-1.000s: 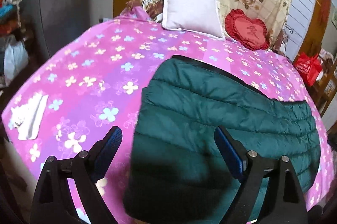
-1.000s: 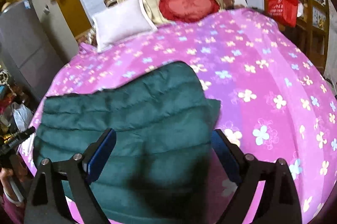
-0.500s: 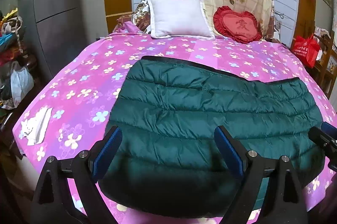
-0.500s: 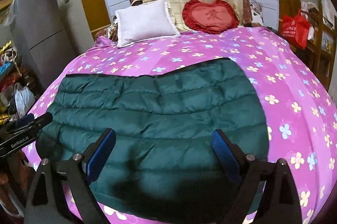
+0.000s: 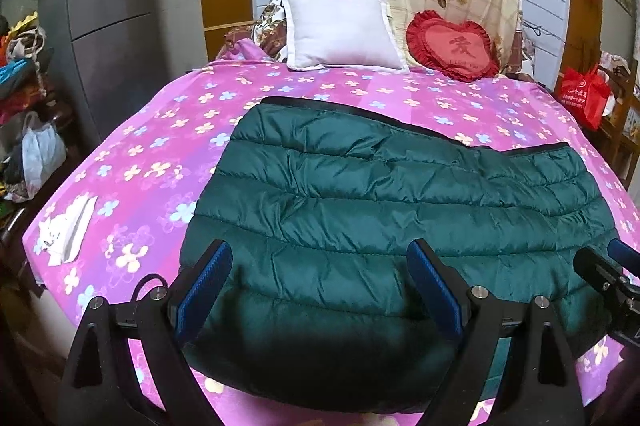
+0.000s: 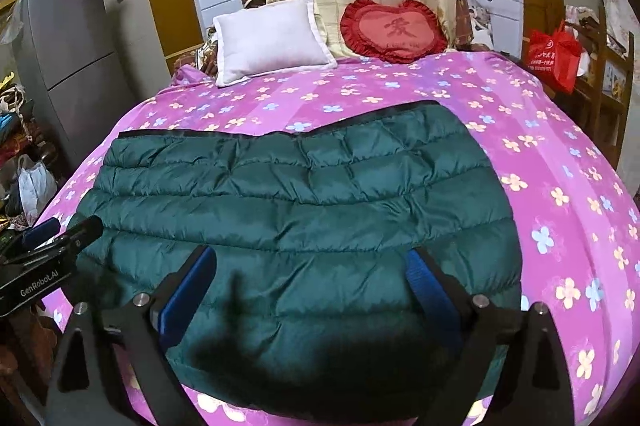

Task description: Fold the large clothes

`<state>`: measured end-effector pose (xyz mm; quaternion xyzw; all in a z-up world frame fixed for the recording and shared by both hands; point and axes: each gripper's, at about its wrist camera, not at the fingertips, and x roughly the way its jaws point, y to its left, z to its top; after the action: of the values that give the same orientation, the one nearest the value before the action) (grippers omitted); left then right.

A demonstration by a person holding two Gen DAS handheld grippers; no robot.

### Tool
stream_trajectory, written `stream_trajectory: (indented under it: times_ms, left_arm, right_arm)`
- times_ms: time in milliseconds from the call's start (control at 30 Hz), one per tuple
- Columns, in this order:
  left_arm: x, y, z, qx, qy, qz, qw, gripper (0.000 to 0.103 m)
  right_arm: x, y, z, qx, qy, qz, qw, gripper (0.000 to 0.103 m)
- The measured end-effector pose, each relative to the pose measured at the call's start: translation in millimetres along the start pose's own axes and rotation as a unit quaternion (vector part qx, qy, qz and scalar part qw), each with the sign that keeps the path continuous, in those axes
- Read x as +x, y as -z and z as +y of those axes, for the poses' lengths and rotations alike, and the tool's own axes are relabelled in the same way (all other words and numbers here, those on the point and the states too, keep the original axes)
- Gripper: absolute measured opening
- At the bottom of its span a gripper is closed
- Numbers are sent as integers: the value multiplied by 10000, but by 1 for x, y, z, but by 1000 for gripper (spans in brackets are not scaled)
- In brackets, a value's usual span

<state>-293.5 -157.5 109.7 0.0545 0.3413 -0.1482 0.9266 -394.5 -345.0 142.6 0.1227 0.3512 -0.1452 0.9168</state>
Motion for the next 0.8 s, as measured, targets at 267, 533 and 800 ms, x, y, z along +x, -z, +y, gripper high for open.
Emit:
stream_trajectory:
  times_ms: [267,533,800]
  left_arm:
    - [2,2,-5,41,43,0,10000,72]
    - [5,2,-7,66,67,37,9999,72]
    - [7,4,-11,77,59,62,9999,71]
  right_arm:
    - [-1,2,9,-206,61,-66,9997,99]
    - [0,1,10,-225,71,-127,9996,99]
    - [3,2,9,-229,72,-96,9997,99]
